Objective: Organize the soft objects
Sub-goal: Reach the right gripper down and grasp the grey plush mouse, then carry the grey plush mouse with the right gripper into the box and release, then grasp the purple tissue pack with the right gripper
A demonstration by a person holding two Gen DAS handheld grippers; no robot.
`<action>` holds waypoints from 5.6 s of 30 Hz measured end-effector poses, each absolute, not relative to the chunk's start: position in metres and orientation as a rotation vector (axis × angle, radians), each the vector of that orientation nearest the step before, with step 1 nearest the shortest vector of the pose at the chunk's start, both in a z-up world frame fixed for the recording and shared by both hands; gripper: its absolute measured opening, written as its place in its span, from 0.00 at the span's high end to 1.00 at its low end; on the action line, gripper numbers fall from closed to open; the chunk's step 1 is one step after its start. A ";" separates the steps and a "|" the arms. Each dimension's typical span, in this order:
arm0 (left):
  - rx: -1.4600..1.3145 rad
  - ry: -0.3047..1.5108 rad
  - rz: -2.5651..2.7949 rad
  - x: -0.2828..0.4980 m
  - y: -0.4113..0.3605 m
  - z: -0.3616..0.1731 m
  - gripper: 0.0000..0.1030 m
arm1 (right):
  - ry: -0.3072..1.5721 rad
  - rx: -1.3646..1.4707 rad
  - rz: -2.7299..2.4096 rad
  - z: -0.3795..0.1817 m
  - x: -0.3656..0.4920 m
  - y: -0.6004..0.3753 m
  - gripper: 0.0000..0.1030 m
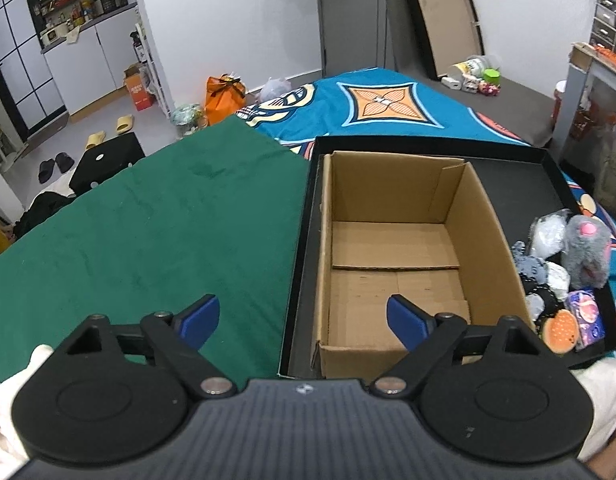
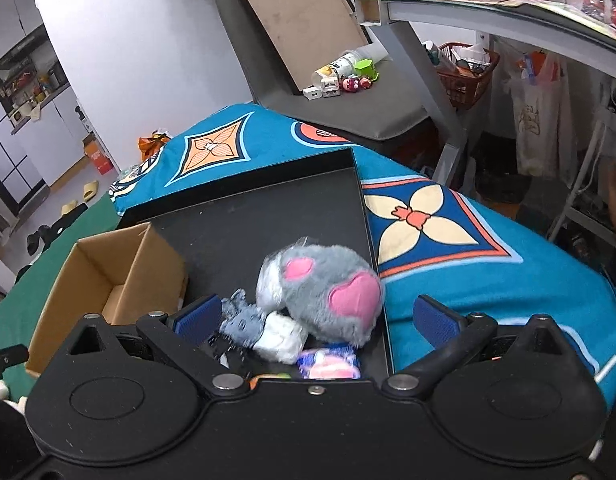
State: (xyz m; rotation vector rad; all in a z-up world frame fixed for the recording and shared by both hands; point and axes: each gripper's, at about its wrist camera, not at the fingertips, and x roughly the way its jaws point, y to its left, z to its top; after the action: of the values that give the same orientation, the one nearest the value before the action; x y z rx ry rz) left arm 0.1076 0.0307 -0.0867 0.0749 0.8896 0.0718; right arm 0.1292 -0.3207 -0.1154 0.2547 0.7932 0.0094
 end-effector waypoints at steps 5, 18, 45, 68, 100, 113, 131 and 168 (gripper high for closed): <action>0.113 0.905 0.094 0.115 0.026 -0.093 0.15 | 0.765 0.303 0.041 -0.133 0.131 -0.324 0.00; 0.172 0.957 0.140 0.137 0.017 -0.111 0.41 | 0.796 0.337 0.006 -0.164 0.150 -0.326 0.00; 0.257 0.928 0.105 0.151 0.000 -0.125 0.89 | 0.766 0.272 -0.035 -0.173 0.160 -0.314 0.33; 0.162 0.908 0.090 0.149 0.011 -0.124 0.91 | 0.647 0.258 0.120 -0.114 0.139 -0.248 0.33; 0.055 0.919 0.087 0.150 0.034 -0.129 0.90 | 0.614 0.136 0.304 -0.110 0.164 -0.135 0.25; 0.041 0.915 0.083 0.149 0.035 -0.127 0.88 | 0.634 0.155 0.198 -0.119 0.145 -0.168 0.16; 0.192 0.861 0.121 0.140 0.010 -0.118 0.46 | 0.735 0.215 0.044 -0.144 0.116 -0.228 0.16; 0.447 0.878 0.177 0.145 -0.035 -0.133 0.21 | 0.970 0.224 -0.047 -0.207 0.128 -0.287 0.53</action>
State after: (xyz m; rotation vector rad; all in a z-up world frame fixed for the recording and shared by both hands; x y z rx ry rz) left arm 0.1453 -0.0349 -0.1325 0.4471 0.8783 0.1769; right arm 0.1281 -0.2868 -0.2069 0.2242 0.9700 -0.0465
